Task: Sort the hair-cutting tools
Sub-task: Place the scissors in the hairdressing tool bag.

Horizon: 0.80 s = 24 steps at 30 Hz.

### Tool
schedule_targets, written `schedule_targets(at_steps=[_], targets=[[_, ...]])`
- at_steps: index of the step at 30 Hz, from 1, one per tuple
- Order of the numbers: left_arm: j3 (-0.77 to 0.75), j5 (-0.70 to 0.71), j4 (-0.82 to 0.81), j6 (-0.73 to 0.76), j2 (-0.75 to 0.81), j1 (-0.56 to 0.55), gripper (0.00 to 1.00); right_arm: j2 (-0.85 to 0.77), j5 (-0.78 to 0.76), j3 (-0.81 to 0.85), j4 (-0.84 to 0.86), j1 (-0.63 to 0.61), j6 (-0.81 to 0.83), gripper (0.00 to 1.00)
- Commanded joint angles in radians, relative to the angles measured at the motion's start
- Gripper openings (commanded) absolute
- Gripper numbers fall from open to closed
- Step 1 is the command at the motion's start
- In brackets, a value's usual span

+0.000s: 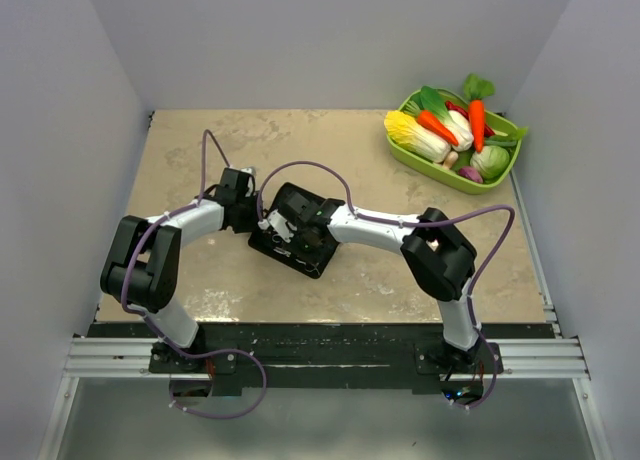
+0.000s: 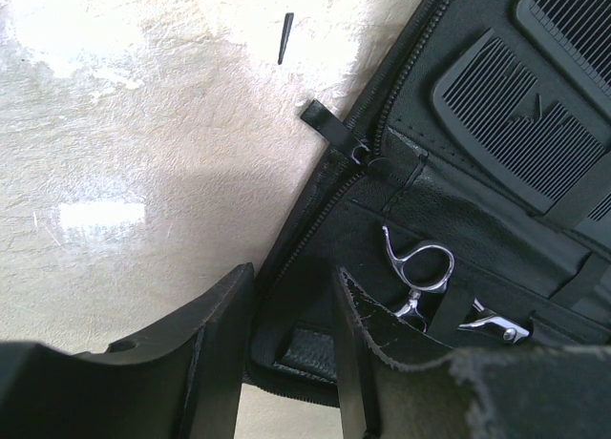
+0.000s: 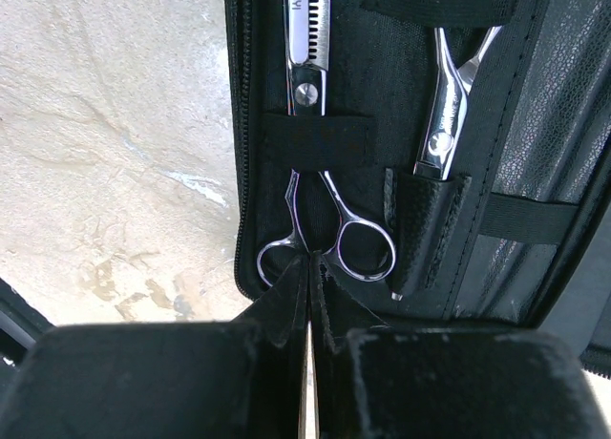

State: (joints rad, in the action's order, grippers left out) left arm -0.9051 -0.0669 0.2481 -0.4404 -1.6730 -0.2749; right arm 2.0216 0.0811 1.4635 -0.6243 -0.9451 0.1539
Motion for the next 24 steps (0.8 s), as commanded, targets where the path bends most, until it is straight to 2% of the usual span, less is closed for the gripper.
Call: schedule_targets(at_steps=[1,5,9,15,18,24], targets=[[0.063,-0.028,0.083,0.012,-0.076,-0.03,0.42,0.117,0.031,-0.006,0.425,-0.014,-0.014,0.0],[0.063,-0.028,0.086,0.014,-0.079,-0.033,0.42,0.117,0.013,0.014,0.414,-0.014,-0.025,0.0],[0.064,-0.027,0.086,0.014,-0.073,-0.037,0.42,0.1,0.0,0.037,0.307,-0.014,-0.051,0.0],[0.061,-0.025,0.085,0.011,-0.077,-0.043,0.42,0.069,0.042,-0.015,0.348,-0.015,-0.135,0.0],[0.063,-0.021,0.085,0.011,-0.073,-0.047,0.42,0.078,0.052,-0.012,0.316,-0.015,-0.146,0.0],[0.066,-0.016,0.088,0.009,-0.065,-0.053,0.42,0.002,0.056,-0.132,0.316,-0.018,-0.122,0.0]])
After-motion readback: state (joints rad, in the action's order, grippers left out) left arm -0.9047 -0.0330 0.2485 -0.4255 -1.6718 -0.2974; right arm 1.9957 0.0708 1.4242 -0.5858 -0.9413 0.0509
